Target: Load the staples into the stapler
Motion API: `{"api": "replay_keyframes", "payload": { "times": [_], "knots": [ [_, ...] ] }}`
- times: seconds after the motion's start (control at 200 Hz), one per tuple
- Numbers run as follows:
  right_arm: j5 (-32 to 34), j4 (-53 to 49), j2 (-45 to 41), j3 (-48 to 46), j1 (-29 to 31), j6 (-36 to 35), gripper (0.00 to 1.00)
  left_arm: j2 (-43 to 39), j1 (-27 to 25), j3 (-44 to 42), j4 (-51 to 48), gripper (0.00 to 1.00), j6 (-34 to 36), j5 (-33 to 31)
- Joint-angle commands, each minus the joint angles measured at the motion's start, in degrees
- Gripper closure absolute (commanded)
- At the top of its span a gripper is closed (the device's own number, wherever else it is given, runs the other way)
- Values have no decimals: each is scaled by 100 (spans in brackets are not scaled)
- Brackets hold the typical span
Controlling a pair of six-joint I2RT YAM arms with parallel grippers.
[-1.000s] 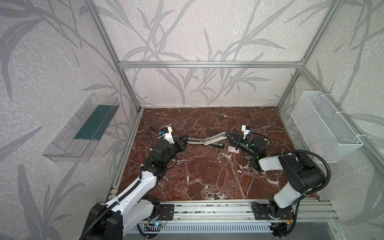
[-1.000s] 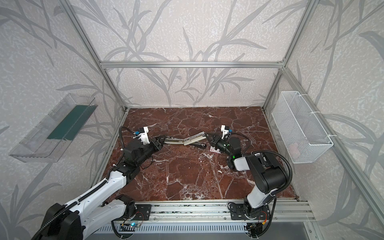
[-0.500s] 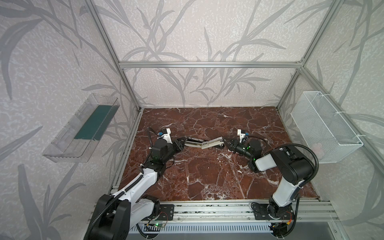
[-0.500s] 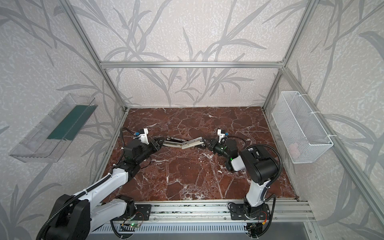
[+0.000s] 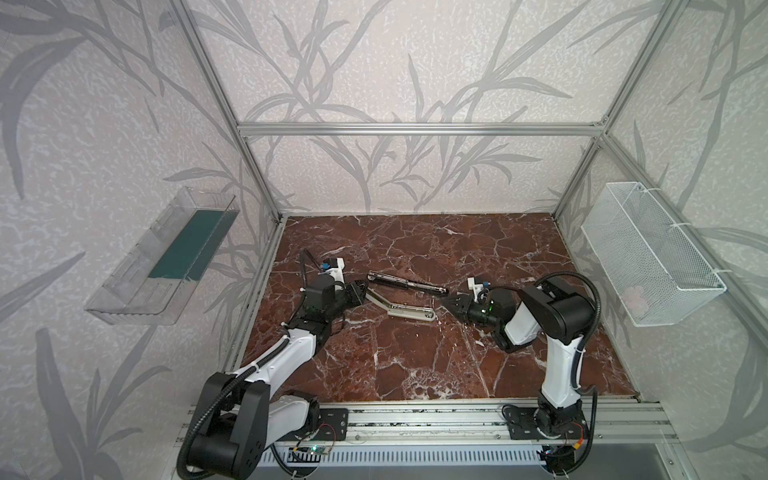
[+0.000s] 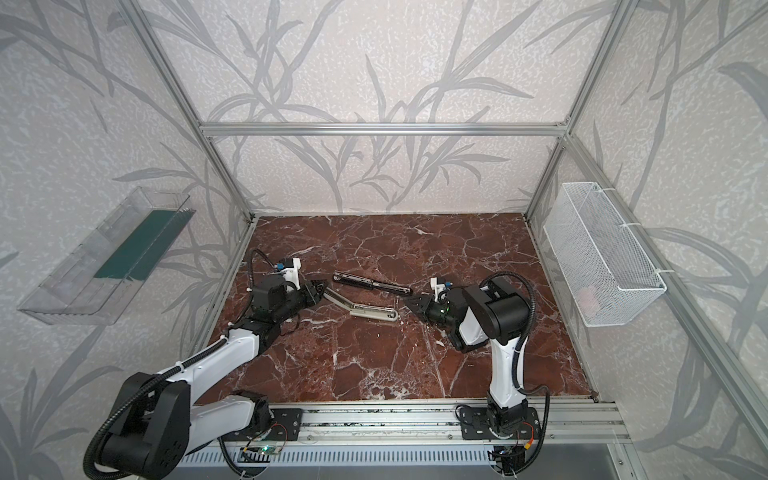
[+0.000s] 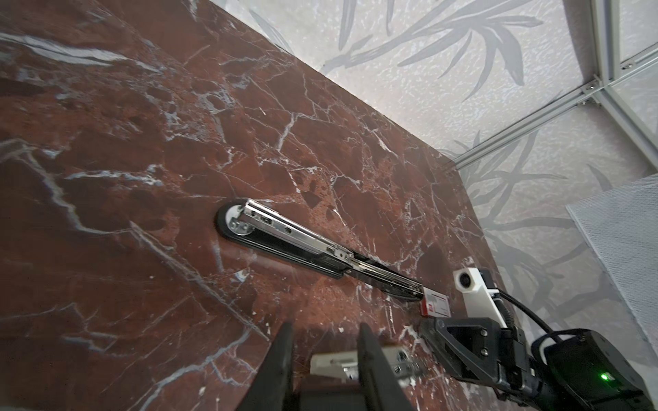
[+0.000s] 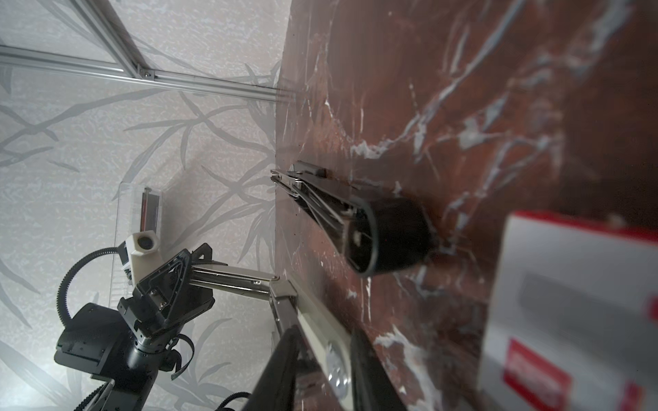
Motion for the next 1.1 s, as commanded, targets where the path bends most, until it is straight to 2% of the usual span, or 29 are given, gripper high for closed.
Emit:
{"api": "replay_keyframes", "payload": {
  "times": [0.0, 0.195, 0.435, 0.585, 0.675, 0.85, 0.995, 1.095],
  "knots": [
    [-138, 162, 56, -21, -28, -216, 70, -44, 21, 259, 115, 100, 223, 25],
    [-141, 162, 11, -87, -50, -286, 70, 158, 15, 323, 195, 100, 270, 33],
    [-233, 162, -183, -139, -155, -328, 71, 867, 41, 293, 1352, 100, -135, -99],
    [-327, 166, -336, -140, -169, -352, 71, 1298, 208, 358, 1755, 100, -246, 203],
    [-393, 91, -355, -106, -136, -398, 70, 1375, 359, 406, 1680, 100, -234, 388],
    [-427, -390, -302, 38, 31, -625, 68, 1272, 520, 324, 1489, 84, -115, 377],
    [-295, -1426, -513, 344, 298, -1192, 68, 1265, 530, 231, 1481, 65, -132, 361],
    [-185, -1847, -586, 490, 350, -1405, 68, 1231, 549, 209, 1370, 55, -102, 278]
  ]
}}
